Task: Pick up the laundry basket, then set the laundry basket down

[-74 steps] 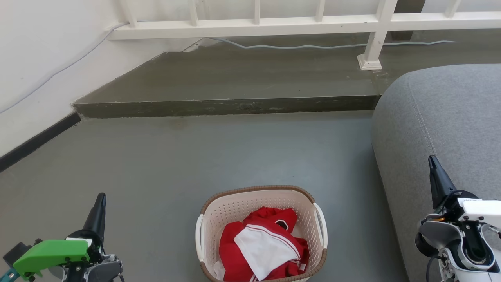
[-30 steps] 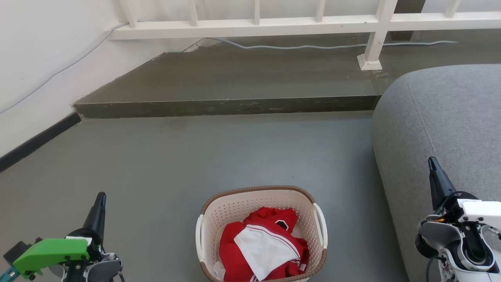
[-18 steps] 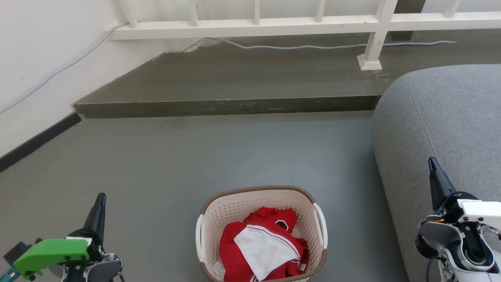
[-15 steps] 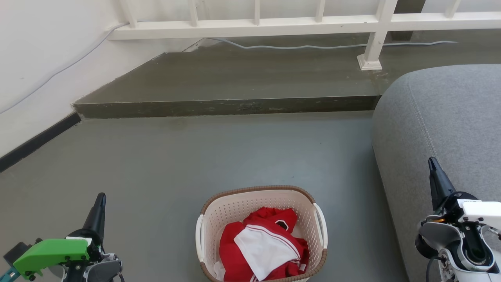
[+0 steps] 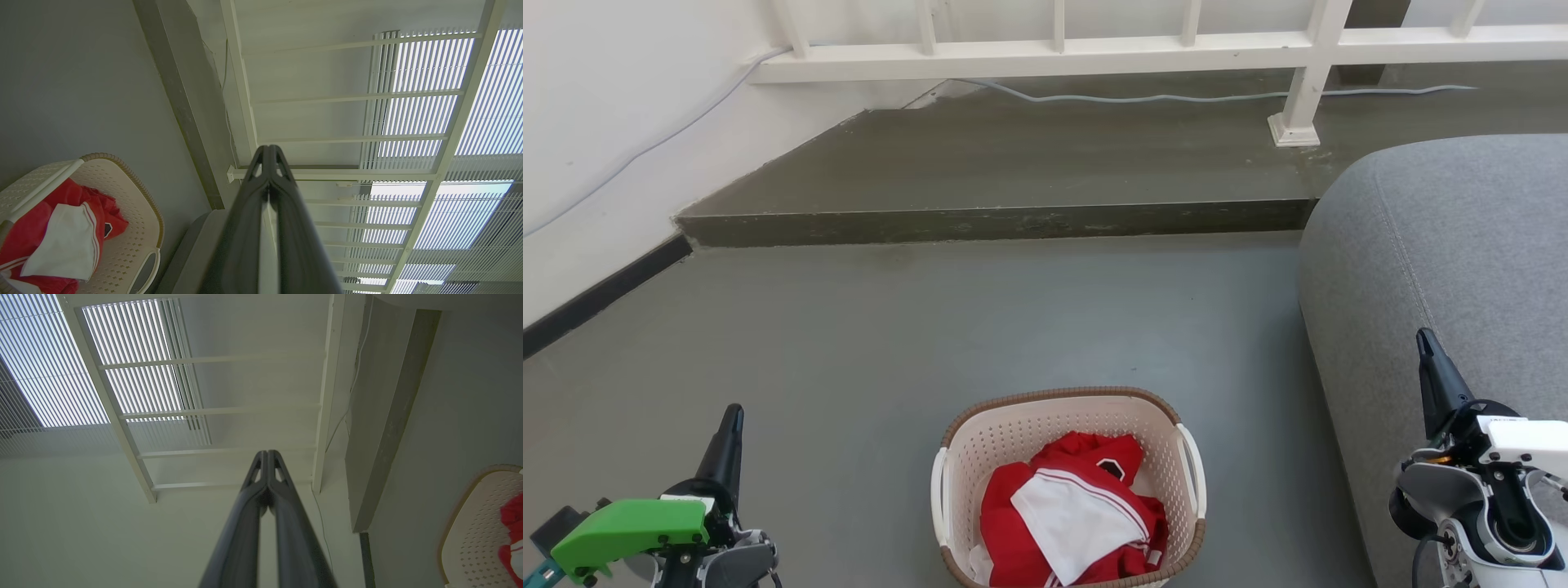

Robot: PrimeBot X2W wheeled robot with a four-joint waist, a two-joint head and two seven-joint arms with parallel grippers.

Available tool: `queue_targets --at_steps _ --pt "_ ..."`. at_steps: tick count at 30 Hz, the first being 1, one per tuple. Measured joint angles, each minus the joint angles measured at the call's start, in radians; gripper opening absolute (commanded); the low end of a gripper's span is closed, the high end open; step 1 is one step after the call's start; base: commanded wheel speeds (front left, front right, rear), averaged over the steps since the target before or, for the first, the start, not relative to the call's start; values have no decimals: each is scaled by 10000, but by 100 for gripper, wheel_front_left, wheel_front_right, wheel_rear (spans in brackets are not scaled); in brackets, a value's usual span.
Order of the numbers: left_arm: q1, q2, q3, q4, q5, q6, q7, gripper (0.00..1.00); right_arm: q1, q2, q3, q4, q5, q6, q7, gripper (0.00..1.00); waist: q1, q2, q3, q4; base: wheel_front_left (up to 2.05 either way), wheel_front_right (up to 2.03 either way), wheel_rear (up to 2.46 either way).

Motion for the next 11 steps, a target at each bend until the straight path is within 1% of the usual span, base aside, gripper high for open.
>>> queue_targets --at_steps 11 --pt "-4 -4 19 35 0 -61 36 0 -1 2 -4 10 0 0 2 0 0 0 -1 0 0 0 0"
